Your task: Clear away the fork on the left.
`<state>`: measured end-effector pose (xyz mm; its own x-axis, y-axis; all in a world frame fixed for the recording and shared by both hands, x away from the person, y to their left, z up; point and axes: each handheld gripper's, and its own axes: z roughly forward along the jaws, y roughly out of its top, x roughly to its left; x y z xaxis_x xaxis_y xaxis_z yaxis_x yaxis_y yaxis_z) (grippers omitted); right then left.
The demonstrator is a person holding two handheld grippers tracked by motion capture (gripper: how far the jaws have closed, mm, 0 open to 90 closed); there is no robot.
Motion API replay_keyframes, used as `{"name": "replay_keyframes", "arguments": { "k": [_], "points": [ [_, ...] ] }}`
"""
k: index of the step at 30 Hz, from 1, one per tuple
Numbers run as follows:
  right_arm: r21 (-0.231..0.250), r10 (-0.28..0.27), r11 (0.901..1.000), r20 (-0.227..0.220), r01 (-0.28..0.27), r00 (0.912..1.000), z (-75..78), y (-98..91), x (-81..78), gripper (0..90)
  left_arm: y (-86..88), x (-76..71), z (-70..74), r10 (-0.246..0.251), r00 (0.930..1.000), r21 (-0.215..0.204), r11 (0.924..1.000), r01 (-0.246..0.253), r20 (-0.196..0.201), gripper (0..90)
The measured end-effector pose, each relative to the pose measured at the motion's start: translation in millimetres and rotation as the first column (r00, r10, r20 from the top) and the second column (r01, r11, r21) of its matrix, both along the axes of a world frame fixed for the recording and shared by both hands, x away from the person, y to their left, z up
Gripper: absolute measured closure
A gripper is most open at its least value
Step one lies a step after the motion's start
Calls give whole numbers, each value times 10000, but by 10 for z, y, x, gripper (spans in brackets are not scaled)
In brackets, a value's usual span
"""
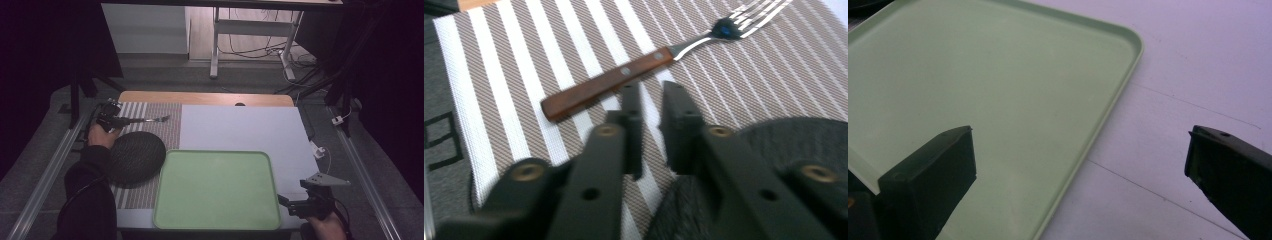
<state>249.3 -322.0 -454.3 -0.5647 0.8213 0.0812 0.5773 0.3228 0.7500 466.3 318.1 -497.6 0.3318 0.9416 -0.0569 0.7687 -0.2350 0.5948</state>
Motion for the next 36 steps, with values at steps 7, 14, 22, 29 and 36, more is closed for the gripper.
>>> {"name": "replay_keyframes", "arguments": {
  "k": [7, 14, 22, 29, 36],
  "points": [
    [35, -8, 10000, -24, 8, 10000, 0, -4, 0, 1, 6, 202, -32, 425, 9991, 115, 9990, -424, -84, 886],
    [67, -20, 10000, -36, 20, 10000, 0, -8, 2, 1, 17, 357, -142, 764, 9968, 331, 9966, -756, -223, 887],
    [47, -34, 10000, -52, 34, 10000, -3, -8, 5, 1, 54, 487, -217, 1121, 9932, 440, 9929, -1107, -305, 887],
    [-4, -76, 10000, -47, 76, 10000, -2, -7, 1, 2, 7, 524, -301, 1107, 9901, 945, 9902, -1024, -865, 887],
    [-29, -64, 10000, -31, 64, 10000, -1, -11, -7, 3, 50, 396, -280, 771, 9892, 758, 9948, -680, -1245, 887]
  ]
}}
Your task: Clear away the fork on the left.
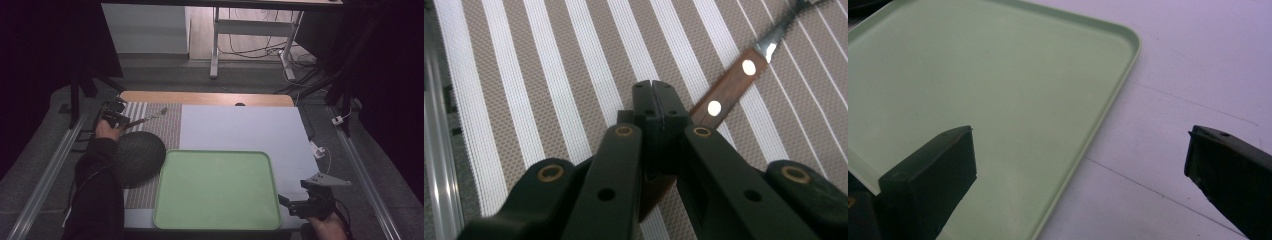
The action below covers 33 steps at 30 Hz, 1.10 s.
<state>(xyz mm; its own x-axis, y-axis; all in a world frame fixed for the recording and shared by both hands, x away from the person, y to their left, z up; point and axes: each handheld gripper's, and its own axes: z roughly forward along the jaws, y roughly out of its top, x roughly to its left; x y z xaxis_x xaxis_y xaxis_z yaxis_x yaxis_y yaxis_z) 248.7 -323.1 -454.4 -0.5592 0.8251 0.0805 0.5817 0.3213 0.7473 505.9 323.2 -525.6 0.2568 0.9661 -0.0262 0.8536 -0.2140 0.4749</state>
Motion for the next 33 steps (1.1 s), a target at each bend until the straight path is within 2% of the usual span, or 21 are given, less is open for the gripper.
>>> {"name": "replay_keyframes", "arguments": {
  "k": [6, 8, 9, 10, 11, 12, 13, 14, 15, 16, 17, 20, 23, 26, 28, 30, 31, 32, 33],
  "points": [
    [-143, 31, 9999, -6, -31, 10000, 0, 17, 1, 3, -6, -96, 13, -485, 9985, -287, 9984, 478, -249, 887],
    [-122, 33, 9999, -29, -33, 10000, 0, 18, 4, 3, 1, -105, 43, -499, 9986, -295, 9983, 494, -149, 885],
    [-114, 27, 9999, -12, -27, 10000, -2, 19, 6, 3, 16, -109, 78, -460, 9989, -431, 9980, 462, 44, 862],
    [-112, 32, 9999, -33, -33, 10000, -2, 22, 7, 3, 31, -109, 118, -399, 9989, -690, 9968, 415, 238, 761],
    [-112, 32, 9999, -33, -33, 10000, -2, 22, 7, 3, 37, -106, 157, -356, 9985, -936, 9948, 393, 410, 761],
    [-110, 35, 9999, -38, -36, 10000, -2, 24, 8, 3, 33, -98, 197, -483, 9972, -1142, 9919, 546, 573, 710],
    [-124, 62, 9999, -32, -62, 10000, -3, 25, 12, 4, 17, -91, 219, -609, 9962, -1189, 9906, 679, 621, 601],
    [-124, 62, 9999, -32, -62, 10000, -3, 25, 12, 4, -8, -80, 226, -740, 9952, -1199, 9894, 814, 646, 601],
    [-120, 69, 9999, -30, -70, 10000, -3, 25, 12, 4, -38, -64, 219, -877, 9943, -1190, 9884, 945, 607, 542],
    [-96, 62, 9999, -35, -62, 10000, -2, 24, 12, 4, -66, -45, 203, -974, 9939, -1138, 9882, 1026, 509, 414],
    [-96, 62, 9999, -35, -62, 10000, -2, 24, 12, 4, -85, -29, 185, -1044, 9936, -1133, 9876, 1087, 429, 414],
    [-85, 67, 9999, -21, -67, 10000, 1, 19, 11, 4, -146, 26, 101, -985, 9950, -975, 9902, 998, 187, 255],
    [-32, 63, 10000, -18, -63, 10000, 0, 16, 12, 5, -177, 68, 18, -1030, 9947, -1159, 9879, 1031, 65, 163],
    [7, 41, 10000, -9, -41, 10000, 1, 10, 12, 19, -213, 106, -36, -1091, 9938, -844, 9907, 1068, -232, 175],
    [42, 34, 10000, -24, -34, 10000, 1, 7, 12, 19, -232, 109, -28, -1128, 9935, -512, 9924, 1118, -178, 225],
    [62, 33, 10000, -25, -33, 10000, 2, 5, 12, 19, -237, 107, -6, -1269, 9918, -672, 9898, 1257, -140, 348],
    [64, 34, 10000, -22, -34, 10000, 2, 5, 11, 19, -244, 105, 4, -1342, 9908, -489, 9899, 1332, -184, 427],
    [64, 34, 10000, -24, -34, 10000, 2, 5, 11, 19, -256, 103, 11, -1395, 9900, -357, 9897, 1387, -222, 463],
    [60, 33, 10000, -21, -33, 10000, 2, 5, 10, 19, -256, 100, 21, -1481, 9886, -381, 9884, 1470, -269, 509]
  ]
}}
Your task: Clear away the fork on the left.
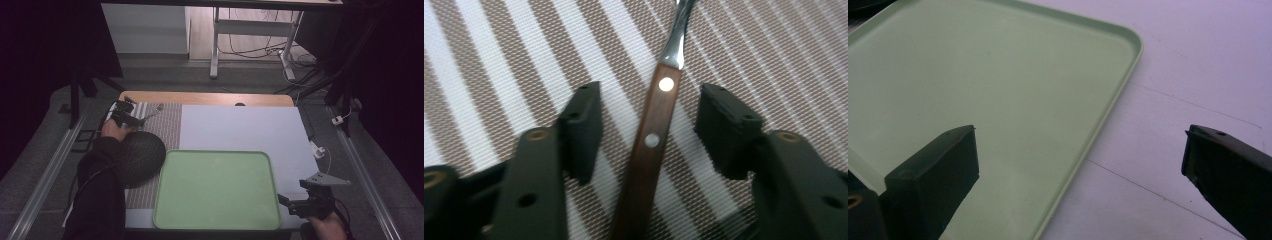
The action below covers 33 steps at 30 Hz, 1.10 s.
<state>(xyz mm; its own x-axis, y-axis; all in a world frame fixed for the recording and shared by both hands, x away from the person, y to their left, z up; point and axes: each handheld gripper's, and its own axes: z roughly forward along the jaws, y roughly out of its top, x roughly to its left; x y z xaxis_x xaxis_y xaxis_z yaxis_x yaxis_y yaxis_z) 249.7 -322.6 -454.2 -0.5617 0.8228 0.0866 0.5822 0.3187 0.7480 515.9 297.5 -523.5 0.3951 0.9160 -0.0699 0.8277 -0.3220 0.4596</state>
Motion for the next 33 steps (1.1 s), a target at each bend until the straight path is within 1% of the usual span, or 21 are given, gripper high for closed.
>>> {"name": "replay_keyframes", "arguments": {
  "k": [1, 2, 3, 4, 5, 7, 11, 12, 14, 16, 18, 20, 22, 24, 26, 28, 30, 31, 33],
  "points": [
    [-6, 0, 10000, 4, 0, 10000, 0, 1, -1, 19, -3, -2, 8, -10, 10000, 65, 10000, 10, -40, 581],
    [-16, 0, 10000, 9, 0, 10000, 0, 2, -1, 19, -5, -3, 17, -99, 9999, 180, 9998, 101, -99, 625],
    [-27, 1, 10000, 13, -1, 10000, 0, 3, -2, 19, -10, -7, 17, -143, 9998, 104, 9998, 144, -103, 677],
    [-31, 6, 10000, 13, -6, 10000, 0, 4, -3, 19, -15, -9, 18, -192, 9998, 145, 9997, 194, -100, 706],
    [-25, 27, 10000, 25, -27, 10000, 0, 3, -2, 19, -19, -13, 21, -283, 9995, 207, 9994, 285, -103, 716],
    [-26, 4, 10000, 16, -4, 10000, 0, 3, -3, 19, -30, -17, 19, -295, 9995, 166, 9994, 296, -67, 757],
    [-10, 7, 10000, 19, -7, 10000, 0, 1, -2, 19, -21, -14, 19, -282, 9996, 95, 9996, 283, -85, 765],
    [-2, 6, 10000, 11, -6, 10000, 0, 0, -2, 19, -18, -14, 21, -322, 9995, 160, 9993, 323, -62, 766],
    [28, 6, 10000, 19, -6, 10000, -1, -2, -1, 19, -23, -20, 25, -286, 9996, 481, 9984, 282, 72, 767],
    [36, 7, 10000, 18, -7, 10000, -1, -4, -1, 19, -2, -25, 40, -211, 9995, 542, 9983, 198, 225, 767],
    [49, 14, 10000, 13, -14, 10000, -2, -4, 1, 19, 30, -34, 66, -29, 9991, 317, 9995, 15, 429, 768],
    [47, 17, 10000, 7, -17, 10000, -2, -4, 2, 19, 58, -43, 106, 57, 9984, 239, 9997, -70, 559, 768],
    [40, 15, 10000, 5, -15, 10000, -2, -4, 2, 19, 87, -52, 154, 148, 9980, 78, 9999, -153, 608, 768],
    [27, -4, 10000, 7, 4, 10000, 0, -2, 0, 19, 109, -77, 212, 180, 9973, 35, 9998, -183, 713, 768],
    [17, -4, 10000, 11, 4, 10000, 0, -1, -2, 19, 124, -110, 275, 268, 9970, -116, 9996, -260, 727, 767],
    [21, -6, 10000, 10, 6, 10000, 0, -2, -2, 19, 129, -163, 345, 311, 9963, -289, 9992, -289, 805, 767],
    [17, -13, 10000, 9, 13, 10000, -1, -2, -2, 19, 128, -234, 406, 258, 9955, -461, 9987, -216, 915, 767],
    [-4, -18, 10000, 3, 18, 10000, 0, 0, -3, 19, 123, -273, 430, 219, 9954, -484, 9987, -175, 928, 767],
    [-21, 14, 10000, 25, -14, 10000, 1, 3, -5, 19, 102, -361, 473, 139, 9950, -401, 9991, -100, 989, 767]
  ]
}}
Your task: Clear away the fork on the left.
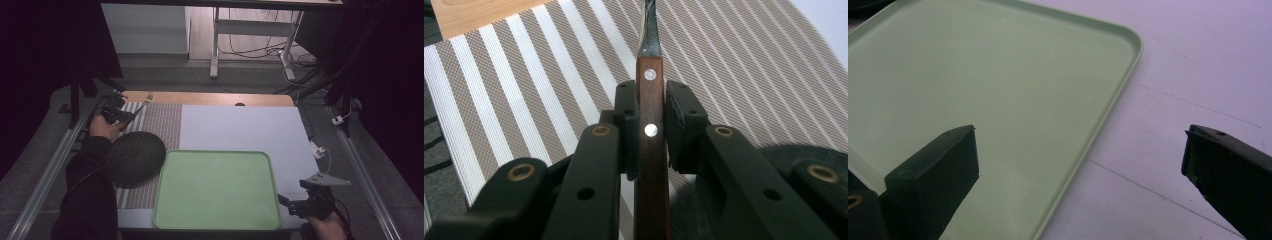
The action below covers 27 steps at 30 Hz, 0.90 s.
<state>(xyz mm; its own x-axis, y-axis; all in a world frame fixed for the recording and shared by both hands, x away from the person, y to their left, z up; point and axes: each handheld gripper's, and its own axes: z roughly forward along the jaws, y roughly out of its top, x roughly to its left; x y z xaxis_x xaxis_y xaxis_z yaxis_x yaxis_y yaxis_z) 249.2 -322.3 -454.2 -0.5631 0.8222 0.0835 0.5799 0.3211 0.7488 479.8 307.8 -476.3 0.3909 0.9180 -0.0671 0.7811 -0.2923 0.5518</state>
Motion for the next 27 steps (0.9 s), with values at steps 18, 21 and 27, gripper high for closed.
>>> {"name": "replay_keyframes", "arguments": {
  "k": [18, 21, 27],
  "points": [
    [-115, 135, 9998, 64, -135, 9999, 1, 18, -2, 19, -342, -856, 167, -500, 9987, -662, 9965, 505, 94, 767],
    [-149, 134, 9998, 55, -133, 9999, 2, 25, -2, 19, -422, -1001, 197, -620, 9980, -770, 9950, 630, 151, 767],
    [-203, 189, 9996, 93, -187, 9998, 4, 31, -7, 19, -589, -1265, 226, -898, 9958, -847, 9922, 911, 189, 766]
  ]
}}
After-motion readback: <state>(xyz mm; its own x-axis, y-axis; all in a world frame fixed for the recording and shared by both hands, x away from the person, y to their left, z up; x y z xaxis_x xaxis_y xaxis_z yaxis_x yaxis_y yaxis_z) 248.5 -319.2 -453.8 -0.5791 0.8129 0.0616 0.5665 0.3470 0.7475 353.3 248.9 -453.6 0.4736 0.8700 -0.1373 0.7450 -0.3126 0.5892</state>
